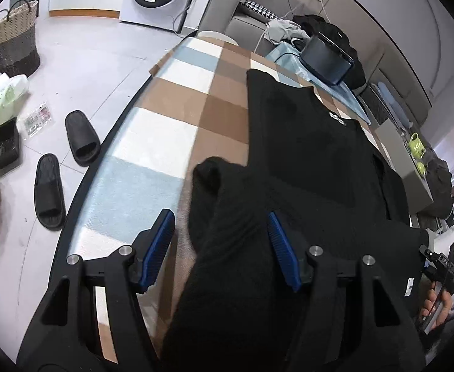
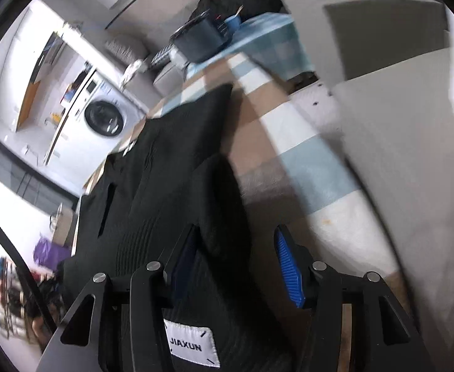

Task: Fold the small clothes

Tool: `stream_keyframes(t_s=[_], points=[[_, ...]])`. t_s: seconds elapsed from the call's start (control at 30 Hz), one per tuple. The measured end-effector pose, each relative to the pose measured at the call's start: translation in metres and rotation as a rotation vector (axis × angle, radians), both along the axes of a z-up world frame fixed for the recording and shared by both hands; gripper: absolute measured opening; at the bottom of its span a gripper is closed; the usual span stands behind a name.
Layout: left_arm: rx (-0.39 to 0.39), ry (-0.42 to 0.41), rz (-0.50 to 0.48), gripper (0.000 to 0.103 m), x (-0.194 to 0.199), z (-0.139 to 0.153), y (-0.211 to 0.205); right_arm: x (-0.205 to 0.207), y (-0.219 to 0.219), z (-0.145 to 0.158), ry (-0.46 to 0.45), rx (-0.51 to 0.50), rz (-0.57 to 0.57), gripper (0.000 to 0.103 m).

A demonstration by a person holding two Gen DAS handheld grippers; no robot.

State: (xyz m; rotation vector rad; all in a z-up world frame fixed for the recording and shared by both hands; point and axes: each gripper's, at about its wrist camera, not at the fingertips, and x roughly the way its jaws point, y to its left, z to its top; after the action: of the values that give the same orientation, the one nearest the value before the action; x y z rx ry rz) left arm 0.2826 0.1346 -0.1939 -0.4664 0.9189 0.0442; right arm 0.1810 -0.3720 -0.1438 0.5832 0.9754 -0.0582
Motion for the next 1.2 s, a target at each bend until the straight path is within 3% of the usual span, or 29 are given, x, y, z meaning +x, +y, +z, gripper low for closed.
stream_keyframes(t_s=[0.1, 0.17, 0.3, 0.47, 0.87, 0.93, 0.97, 1.13, 1.2], points=[[0.015, 0.005, -0.020, 0.059, 0.009, -0.003, -0.011, 0.011, 0.014, -0.002, -0.010, -0.016, 0.041, 0.052], [0.030, 0.000, -0.034, 0.050, 0.012, -0.003, -0.017, 0.020, 0.022, -0.002, -0.013, -0.046, 0.055, 0.051], [0.051, -0.003, -0.056, 0.021, 0.013, -0.002, -0.026, 0.034, 0.038, -0.006, 0.004, -0.118, 0.085, 0.035], [0.097, -0.010, -0.078, 0.013, -0.003, 0.001, -0.035, 0.036, 0.043, -0.007, 0.015, -0.131, 0.112, 0.025], [0.107, -0.003, -0.086, 0.013, -0.061, 0.005, -0.041, 0.015, 0.045, -0.005, 0.039, -0.118, 0.166, 0.025], [0.093, -0.011, -0.084, 0.014, -0.069, 0.006, -0.038, 0.011, 0.043, -0.005, 0.042, -0.107, 0.159, 0.028], [0.086, -0.018, -0.079, 0.016, -0.073, 0.007, -0.035, 0.009, 0.041, -0.005, 0.044, -0.100, 0.154, 0.033], [0.123, -0.021, -0.042, 0.052, -0.099, 0.019, -0.025, -0.014, 0.030, 0.007, 0.021, -0.080, 0.128, 0.047], [0.126, -0.021, -0.037, 0.053, -0.109, 0.021, -0.021, -0.029, 0.028, 0.013, -0.001, -0.084, 0.132, 0.050]])
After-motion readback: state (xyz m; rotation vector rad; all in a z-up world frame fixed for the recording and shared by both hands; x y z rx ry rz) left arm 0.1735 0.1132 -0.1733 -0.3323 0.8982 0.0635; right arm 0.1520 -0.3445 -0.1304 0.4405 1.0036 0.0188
